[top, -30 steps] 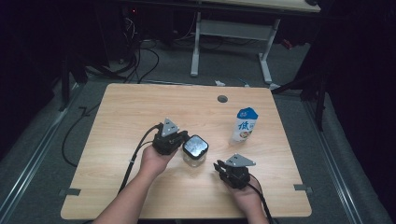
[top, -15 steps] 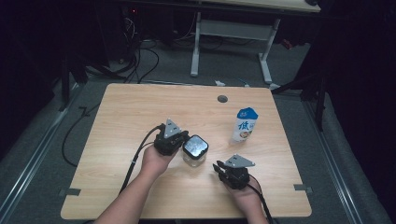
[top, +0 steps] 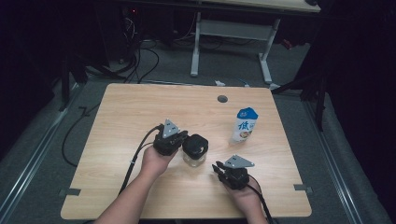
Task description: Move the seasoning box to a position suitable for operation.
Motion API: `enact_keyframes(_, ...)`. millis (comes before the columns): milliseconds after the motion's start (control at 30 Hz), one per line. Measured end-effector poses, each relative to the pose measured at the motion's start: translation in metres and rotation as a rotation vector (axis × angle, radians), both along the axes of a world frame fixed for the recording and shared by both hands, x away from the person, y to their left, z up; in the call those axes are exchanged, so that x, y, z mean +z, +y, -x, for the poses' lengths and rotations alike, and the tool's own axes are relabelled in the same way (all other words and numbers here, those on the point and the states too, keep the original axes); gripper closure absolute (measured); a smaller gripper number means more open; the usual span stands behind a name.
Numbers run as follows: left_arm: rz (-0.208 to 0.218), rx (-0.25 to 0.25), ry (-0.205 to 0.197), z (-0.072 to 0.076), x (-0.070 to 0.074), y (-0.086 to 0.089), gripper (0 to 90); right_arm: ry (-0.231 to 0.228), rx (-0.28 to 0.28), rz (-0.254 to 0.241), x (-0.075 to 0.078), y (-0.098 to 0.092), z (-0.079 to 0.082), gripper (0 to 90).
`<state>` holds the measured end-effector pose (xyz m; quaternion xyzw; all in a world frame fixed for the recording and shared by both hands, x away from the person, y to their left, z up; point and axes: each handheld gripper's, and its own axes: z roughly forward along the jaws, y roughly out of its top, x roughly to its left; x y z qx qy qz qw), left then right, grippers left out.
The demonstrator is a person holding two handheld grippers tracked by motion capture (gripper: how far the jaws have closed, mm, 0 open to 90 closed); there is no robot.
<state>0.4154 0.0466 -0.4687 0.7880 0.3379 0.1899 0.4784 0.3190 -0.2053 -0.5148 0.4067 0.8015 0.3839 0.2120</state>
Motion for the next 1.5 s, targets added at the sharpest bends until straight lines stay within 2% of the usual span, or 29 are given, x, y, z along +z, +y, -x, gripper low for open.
enact_keyframes(167,-0.001,0.001,0.001,0.0,0.0,0.0,90.0,-0.004,-0.003,0.002,0.0,0.0,0.0,75.9)
enact_keyframes(233,0.0,0.0,-0.001,0.0,0.0,0.0,90.0,-0.02,-0.003,0.001,0.0,0.0,0.001,77.9)
enact_keyframes(433,0.002,-0.003,-0.002,0.0,0.0,0.0,90.0,-0.071,0.002,-0.014,0.006,0.001,0.004,89.8)
enact_keyframes(500,0.003,-0.005,-0.001,0.0,0.0,0.001,90.0,-0.078,0.006,-0.034,0.008,0.002,0.005,89.8)
enact_keyframes(567,0.002,-0.007,-0.001,0.0,0.0,0.001,90.0,-0.085,0.009,-0.023,0.01,0.004,0.005,89.9)
enact_keyframes(733,0.009,-0.008,-0.003,0.001,-0.001,0.002,90.0,-0.093,0.009,-0.04,0.016,0.006,0.002,89.8)
enact_keyframes(833,0.016,-0.006,-0.003,0.001,-0.001,0.002,90.0,-0.101,0.018,-0.022,0.02,0.01,0.0,89.8)
enact_keyframes(1200,0.037,-0.008,-0.002,0.0,-0.003,0.003,90.0,-0.146,0.041,-0.024,0.042,0.033,-0.011,89.8)
enact_keyframes(1500,0.046,-0.009,0.002,-0.001,-0.003,0.003,90.0,-0.147,0.038,-0.02,0.044,0.037,-0.015,89.8)
